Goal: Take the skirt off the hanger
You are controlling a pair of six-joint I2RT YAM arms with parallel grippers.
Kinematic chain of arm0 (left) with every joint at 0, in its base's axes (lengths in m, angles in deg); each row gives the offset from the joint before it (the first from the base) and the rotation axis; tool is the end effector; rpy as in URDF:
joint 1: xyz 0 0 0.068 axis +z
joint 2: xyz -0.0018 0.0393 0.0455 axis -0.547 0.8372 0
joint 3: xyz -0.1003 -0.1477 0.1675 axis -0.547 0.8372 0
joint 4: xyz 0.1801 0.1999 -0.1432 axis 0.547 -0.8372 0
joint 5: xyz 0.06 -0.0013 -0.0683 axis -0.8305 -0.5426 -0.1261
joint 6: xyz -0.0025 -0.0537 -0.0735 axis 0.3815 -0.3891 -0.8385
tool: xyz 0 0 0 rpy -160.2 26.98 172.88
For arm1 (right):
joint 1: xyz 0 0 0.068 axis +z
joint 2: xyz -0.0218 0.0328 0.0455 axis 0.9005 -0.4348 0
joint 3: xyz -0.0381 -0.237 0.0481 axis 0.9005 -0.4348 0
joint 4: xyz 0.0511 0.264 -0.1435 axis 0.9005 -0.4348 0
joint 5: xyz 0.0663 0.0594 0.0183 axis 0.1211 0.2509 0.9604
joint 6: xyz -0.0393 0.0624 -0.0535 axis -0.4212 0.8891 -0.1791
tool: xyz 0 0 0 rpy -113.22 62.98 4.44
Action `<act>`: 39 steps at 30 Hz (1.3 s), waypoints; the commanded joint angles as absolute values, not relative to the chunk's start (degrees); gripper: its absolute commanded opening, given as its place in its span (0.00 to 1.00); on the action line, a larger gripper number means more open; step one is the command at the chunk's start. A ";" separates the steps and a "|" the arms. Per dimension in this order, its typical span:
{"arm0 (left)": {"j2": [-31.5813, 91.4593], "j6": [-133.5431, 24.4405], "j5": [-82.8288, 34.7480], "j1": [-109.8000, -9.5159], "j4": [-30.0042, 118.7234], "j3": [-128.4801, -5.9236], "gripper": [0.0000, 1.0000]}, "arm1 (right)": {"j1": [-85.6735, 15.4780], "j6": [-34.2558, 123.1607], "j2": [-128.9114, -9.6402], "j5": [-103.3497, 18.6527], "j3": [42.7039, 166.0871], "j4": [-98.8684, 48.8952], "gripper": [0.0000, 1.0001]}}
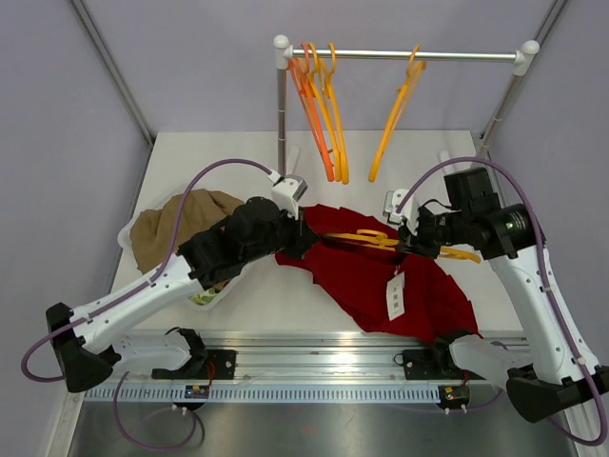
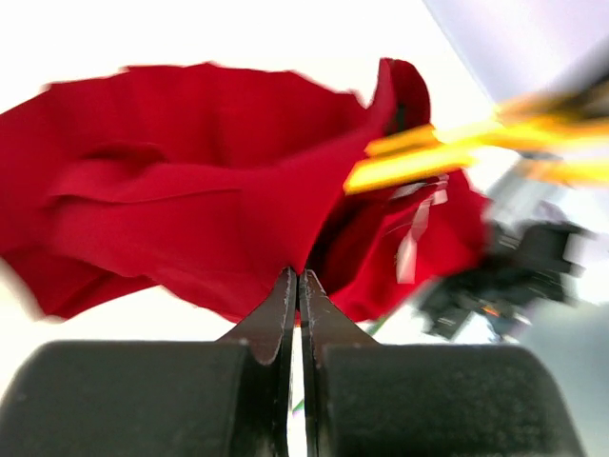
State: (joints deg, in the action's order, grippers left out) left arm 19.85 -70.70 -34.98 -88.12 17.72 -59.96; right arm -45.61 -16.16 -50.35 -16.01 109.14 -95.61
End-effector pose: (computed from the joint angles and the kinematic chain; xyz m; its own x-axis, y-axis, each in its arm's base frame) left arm 0.2064 -0.2877 0.3195 -0.5833 0.0225 -0.8119 0.5898 0.6990 -0.4044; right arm 0.2252 0.1241 0.3562 0.0239 -0.6980 -0.7157 -0.9554 0.1950 -0.2220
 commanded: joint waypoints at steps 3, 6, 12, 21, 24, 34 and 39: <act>18.43 -68.20 -40.03 -80.71 18.17 -55.33 0.00 | -50.73 -15.62 -45.60 -19.76 110.94 -101.73 0.00; 19.22 -66.79 -40.65 -78.69 18.35 -54.45 0.00 | -56.47 -15.54 -42.52 -18.35 111.38 -104.01 0.00; 18.26 -63.28 -42.15 -77.90 18.08 -54.53 0.00 | -61.23 -9.93 -39.96 -21.94 112.61 -104.47 0.00; 8.59 -57.83 -43.01 -77.63 22.75 -48.65 0.12 | -63.78 -5.14 -41.36 -15.74 119.71 -105.76 0.00; 9.64 -57.74 -41.71 -76.14 20.99 -49.26 0.06 | -63.78 -8.15 -42.59 -9.13 123.94 -110.43 0.00; 7.19 -54.58 -32.65 -76.05 24.33 -47.77 0.64 | -67.91 6.34 -43.74 -28.36 117.89 -96.66 0.00; -0.98 -51.59 -29.66 -76.14 24.67 -45.23 0.99 | -68.53 15.64 -47.16 -35.64 118.32 -87.69 0.00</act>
State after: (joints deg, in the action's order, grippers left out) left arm 4.16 -54.09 -32.66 -76.10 21.09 -46.12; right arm -68.10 6.83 -45.23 -28.45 117.47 -97.71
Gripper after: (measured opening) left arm 0.969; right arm 0.167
